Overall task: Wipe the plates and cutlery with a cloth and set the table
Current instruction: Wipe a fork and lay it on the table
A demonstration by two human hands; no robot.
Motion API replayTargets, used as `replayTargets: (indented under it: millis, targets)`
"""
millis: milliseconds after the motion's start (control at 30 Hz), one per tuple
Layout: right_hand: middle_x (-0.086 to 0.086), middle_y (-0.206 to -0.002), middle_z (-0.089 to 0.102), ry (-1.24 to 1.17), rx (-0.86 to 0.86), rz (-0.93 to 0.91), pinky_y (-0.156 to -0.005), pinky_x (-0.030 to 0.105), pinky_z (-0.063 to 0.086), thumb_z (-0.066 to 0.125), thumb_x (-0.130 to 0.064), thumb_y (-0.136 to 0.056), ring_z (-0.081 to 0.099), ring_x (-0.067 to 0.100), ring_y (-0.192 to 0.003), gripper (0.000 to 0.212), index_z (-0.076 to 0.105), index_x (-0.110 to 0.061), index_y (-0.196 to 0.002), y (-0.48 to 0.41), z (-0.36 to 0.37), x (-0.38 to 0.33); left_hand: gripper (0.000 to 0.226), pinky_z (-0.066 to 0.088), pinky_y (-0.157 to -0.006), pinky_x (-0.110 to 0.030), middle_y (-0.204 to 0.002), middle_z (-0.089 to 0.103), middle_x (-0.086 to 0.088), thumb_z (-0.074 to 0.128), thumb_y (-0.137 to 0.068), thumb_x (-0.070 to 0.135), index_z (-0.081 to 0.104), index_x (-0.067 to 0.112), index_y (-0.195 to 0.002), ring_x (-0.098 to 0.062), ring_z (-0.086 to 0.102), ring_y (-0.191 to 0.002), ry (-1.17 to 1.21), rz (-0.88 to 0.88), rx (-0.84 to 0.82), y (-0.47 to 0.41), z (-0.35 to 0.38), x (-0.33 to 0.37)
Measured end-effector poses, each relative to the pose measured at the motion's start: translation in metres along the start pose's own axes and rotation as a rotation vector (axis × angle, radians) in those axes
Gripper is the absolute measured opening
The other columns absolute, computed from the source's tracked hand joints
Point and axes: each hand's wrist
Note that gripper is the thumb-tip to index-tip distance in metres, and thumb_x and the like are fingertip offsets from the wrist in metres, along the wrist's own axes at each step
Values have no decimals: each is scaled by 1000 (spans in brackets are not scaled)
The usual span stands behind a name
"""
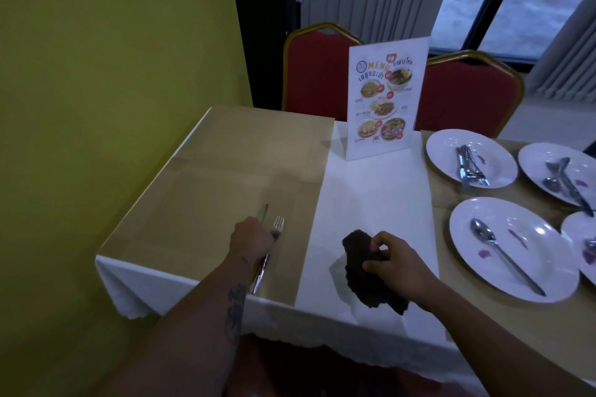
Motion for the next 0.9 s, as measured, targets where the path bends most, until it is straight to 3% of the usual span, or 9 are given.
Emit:
replayTargets:
  millis: [167,400,600,700,767,900]
  targets:
    - [8,-104,69,-3,4,8,-78,50,61,68,-16,-91,70,30,-87,16,54,-23,-91,0,-1,0,38,55,-75,-34,-97,72,-15,64,-69,38,71,7,-90,-36,67,-91,-52,38,-56,-1,1,-3]
    - [9,-102,69,-31,7,29,-80,54,60,69,-17,-90,70,33,-89,16,54,-21,-92,2,-10,4,28,55,-83,-37,-106,69,-14,65,-76,25,68,9,-99,-36,64,-103,-154,110,-57,9,4,-4]
    - [10,-99,70,-56,32,57,-82,55,59,69,-17,-89,70,34,-91,14,55,-19,-93,4,-25,12,32,55,-82,-37,-105,68,-13,62,-77,34,67,11,-98,-35,64,-100,-163,117,-26,12,1,10]
    - [13,-90,70,-97,89,72,-76,43,58,66,-16,-89,68,26,-80,13,53,-16,-90,8,-44,23,21,54,-73,-32,-95,70,-11,59,-77,27,67,12,-89,-33,67,-90,-123,153,2,12,4,41]
    - [8,-78,60,-137,187,84,-66,32,46,61,-13,-91,55,17,-69,17,47,-17,-83,13,-63,34,13,52,-71,-30,-91,71,-9,57,-78,22,65,15,-84,-30,66,-84,-94,227,-3,14,15,74]
    - [0,-76,48,-238,329,161,-62,28,35,54,-15,-97,47,14,-72,17,42,-18,-85,21,-102,65,9,47,-75,-28,-91,70,-5,60,-83,20,68,17,-82,-28,63,-86,-47,377,-96,30,47,143]
Point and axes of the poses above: each hand's wrist, its own y-axis away from the middle knuckle, its own z-axis out of the palm, x = y × z
